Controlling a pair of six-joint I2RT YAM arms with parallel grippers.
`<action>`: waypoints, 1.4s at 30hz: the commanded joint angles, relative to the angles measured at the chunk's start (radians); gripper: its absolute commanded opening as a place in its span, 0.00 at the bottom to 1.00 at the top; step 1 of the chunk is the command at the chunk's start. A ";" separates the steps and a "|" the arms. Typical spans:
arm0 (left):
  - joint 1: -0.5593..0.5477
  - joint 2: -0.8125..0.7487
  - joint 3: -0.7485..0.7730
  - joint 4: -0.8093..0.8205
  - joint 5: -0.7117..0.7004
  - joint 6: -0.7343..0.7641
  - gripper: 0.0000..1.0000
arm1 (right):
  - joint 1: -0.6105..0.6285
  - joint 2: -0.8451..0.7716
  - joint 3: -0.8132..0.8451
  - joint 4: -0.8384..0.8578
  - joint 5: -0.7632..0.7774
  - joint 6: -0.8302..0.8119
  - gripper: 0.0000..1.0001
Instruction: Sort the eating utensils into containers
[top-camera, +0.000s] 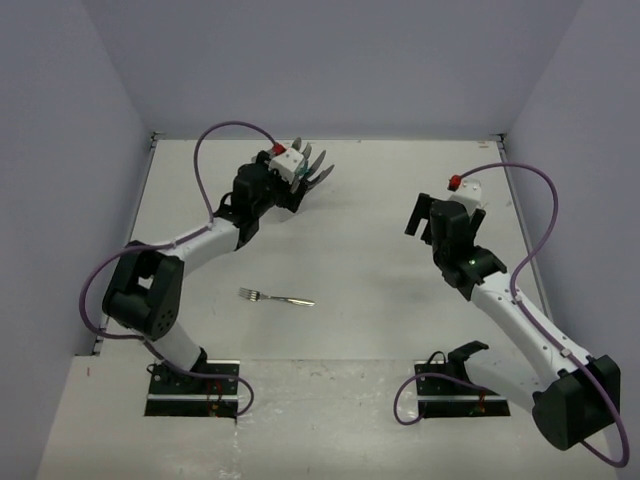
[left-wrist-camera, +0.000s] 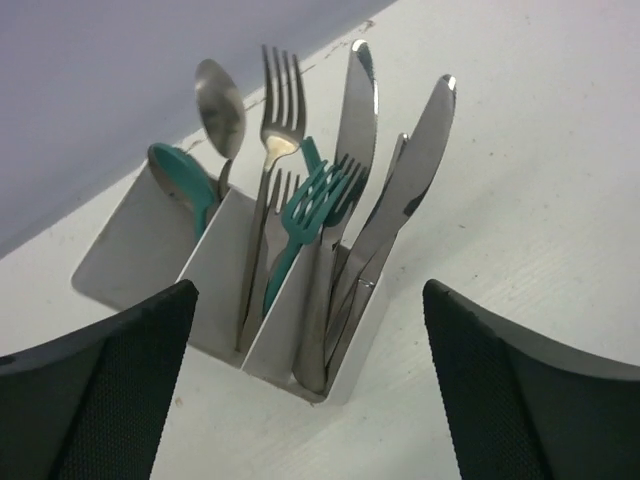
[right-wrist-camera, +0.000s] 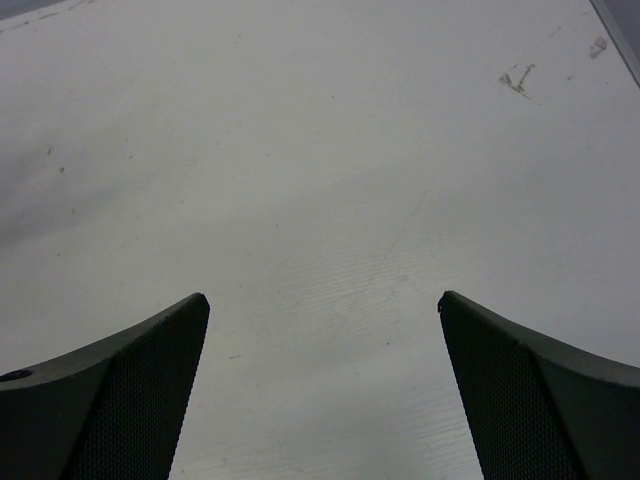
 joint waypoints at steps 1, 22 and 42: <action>0.006 -0.143 0.025 -0.015 -0.064 -0.140 1.00 | -0.003 -0.022 0.002 0.034 -0.027 -0.015 0.99; -0.315 -0.260 -0.004 -1.341 -0.362 -1.804 1.00 | -0.002 -0.039 -0.021 -0.043 -0.090 0.122 0.99; -0.333 0.035 -0.047 -1.354 -0.331 -2.059 0.45 | -0.002 -0.070 -0.026 -0.052 -0.117 0.125 0.99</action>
